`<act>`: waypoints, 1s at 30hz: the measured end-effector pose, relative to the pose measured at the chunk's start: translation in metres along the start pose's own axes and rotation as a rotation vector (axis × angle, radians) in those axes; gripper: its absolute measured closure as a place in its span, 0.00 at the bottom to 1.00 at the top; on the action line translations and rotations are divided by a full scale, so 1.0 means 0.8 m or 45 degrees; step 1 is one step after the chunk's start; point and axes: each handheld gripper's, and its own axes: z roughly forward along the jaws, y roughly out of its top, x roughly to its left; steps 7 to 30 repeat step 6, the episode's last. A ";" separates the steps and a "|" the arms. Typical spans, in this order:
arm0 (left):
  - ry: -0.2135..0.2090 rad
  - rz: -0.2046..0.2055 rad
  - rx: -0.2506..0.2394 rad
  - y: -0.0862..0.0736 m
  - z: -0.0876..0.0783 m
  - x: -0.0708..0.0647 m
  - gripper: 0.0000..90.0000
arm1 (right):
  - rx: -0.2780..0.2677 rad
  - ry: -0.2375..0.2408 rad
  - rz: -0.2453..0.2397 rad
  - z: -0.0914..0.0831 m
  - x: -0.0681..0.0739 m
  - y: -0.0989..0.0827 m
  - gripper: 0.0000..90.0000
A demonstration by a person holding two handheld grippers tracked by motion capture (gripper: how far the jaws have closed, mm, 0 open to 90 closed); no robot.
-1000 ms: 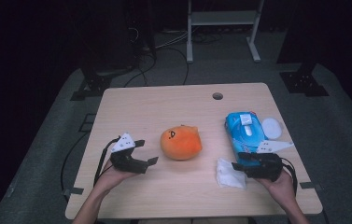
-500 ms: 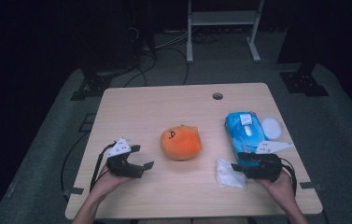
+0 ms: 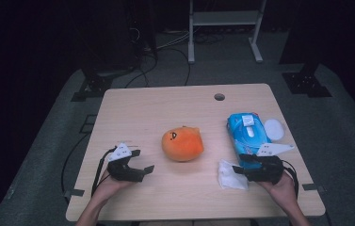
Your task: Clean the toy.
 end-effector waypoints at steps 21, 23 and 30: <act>0.009 0.001 0.014 -0.006 0.002 0.000 0.12 | -0.021 -0.001 -0.001 -0.002 0.003 0.000 0.43; 0.009 0.001 0.014 -0.006 0.002 0.000 0.12 | -0.021 -0.001 -0.001 -0.002 0.003 0.000 0.43; 0.009 0.001 0.014 -0.006 0.002 0.000 0.12 | -0.021 -0.001 -0.001 -0.002 0.003 0.000 0.43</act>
